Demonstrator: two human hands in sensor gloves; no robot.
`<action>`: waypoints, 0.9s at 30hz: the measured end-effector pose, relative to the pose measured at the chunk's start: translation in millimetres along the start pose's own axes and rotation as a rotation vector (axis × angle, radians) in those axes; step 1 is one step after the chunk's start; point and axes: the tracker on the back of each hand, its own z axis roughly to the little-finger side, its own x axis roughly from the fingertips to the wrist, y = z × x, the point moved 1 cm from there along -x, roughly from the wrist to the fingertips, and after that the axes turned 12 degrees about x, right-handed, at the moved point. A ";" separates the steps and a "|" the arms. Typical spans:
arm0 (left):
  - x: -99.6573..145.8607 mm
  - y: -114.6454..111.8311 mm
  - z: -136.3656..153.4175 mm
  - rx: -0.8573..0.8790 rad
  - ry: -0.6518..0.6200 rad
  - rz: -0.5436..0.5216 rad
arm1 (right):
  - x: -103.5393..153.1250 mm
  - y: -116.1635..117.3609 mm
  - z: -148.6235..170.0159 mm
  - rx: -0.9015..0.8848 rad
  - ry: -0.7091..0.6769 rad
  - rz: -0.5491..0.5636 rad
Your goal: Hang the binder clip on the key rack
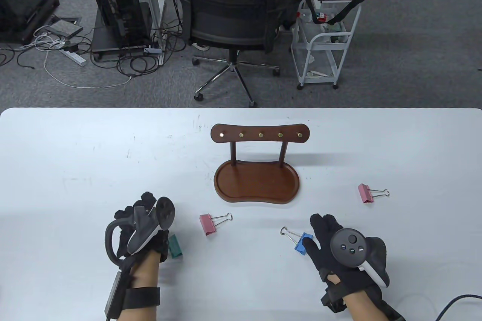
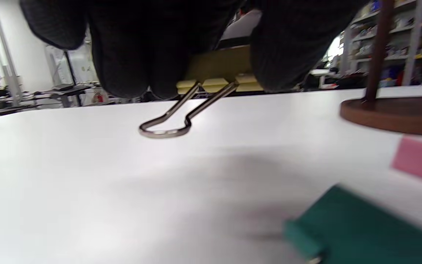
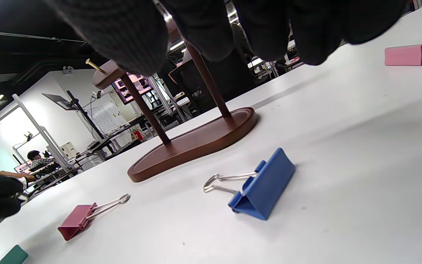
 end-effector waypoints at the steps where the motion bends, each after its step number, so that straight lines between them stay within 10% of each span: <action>1: 3.8 3.9 -8.8 0.017 -0.037 -0.015 | -0.1 0.3 -0.2 0.000 -0.002 0.000; 17: 75.1 28.0 -150.2 0.098 -0.499 -0.022 | -1.5 2.4 -1.0 -0.009 -0.039 0.040; 27: 95.8 10.4 -167.3 0.142 -0.619 0.013 | -2.4 4.3 2.6 -0.016 -0.048 0.042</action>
